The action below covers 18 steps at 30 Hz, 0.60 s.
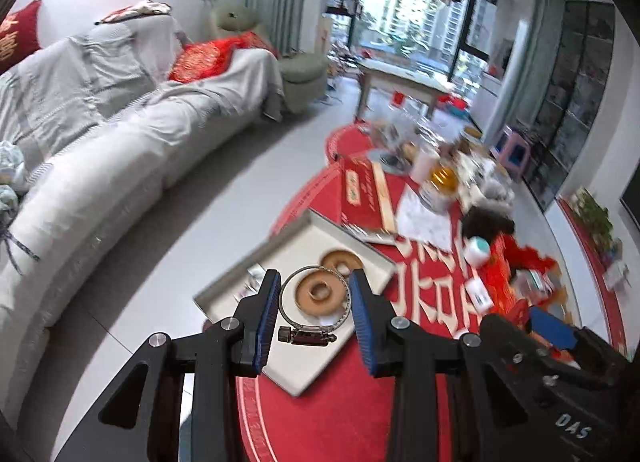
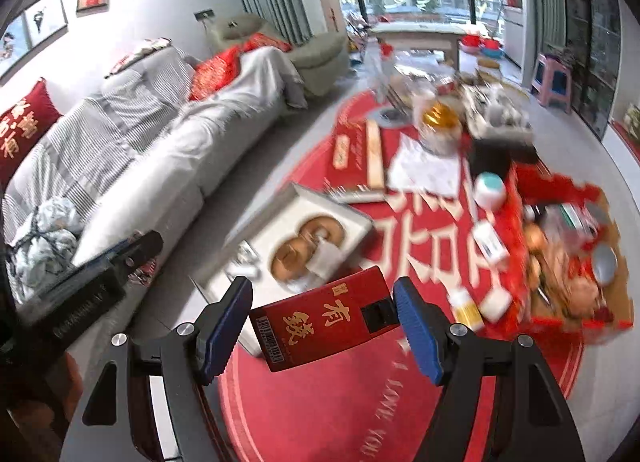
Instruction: Organize rigid objects
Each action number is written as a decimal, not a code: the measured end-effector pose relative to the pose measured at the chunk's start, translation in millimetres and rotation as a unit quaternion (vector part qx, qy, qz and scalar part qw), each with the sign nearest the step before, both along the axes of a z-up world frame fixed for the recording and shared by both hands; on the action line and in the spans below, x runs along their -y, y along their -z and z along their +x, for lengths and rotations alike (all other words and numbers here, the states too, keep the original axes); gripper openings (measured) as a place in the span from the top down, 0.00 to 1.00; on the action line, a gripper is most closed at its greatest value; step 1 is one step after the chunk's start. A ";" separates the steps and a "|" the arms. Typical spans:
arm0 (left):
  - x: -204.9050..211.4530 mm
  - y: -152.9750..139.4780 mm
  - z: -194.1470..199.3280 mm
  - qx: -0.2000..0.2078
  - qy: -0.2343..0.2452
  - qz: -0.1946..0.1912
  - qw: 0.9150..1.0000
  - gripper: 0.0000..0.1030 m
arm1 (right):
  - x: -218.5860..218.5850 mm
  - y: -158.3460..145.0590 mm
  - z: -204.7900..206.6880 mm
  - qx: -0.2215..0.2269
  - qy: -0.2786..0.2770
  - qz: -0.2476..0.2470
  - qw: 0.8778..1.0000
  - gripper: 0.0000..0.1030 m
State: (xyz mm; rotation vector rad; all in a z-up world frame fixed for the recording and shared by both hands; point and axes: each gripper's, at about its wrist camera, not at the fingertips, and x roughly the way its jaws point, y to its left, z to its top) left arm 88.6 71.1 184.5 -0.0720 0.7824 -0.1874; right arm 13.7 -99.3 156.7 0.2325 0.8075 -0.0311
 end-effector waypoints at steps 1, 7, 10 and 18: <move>-4.2 -2.5 4.8 0.003 -0.005 -0.002 1.000 0.63 | -4.7 -6.1 6.1 0.005 -0.005 0.000 1.000 0.28; -15.0 -0.2 21.3 0.004 -0.023 0.008 1.000 0.63 | -22.4 -21.7 38.1 0.016 -0.013 0.002 1.000 0.28; -18.2 9.0 30.3 -0.005 -0.028 0.009 1.000 0.63 | -26.8 -17.3 50.9 0.006 -0.016 0.004 1.000 0.28; -19.9 35.7 51.1 -0.035 -0.037 0.013 0.999 0.63 | -26.7 10.2 75.9 -0.032 -0.016 -0.007 0.999 0.28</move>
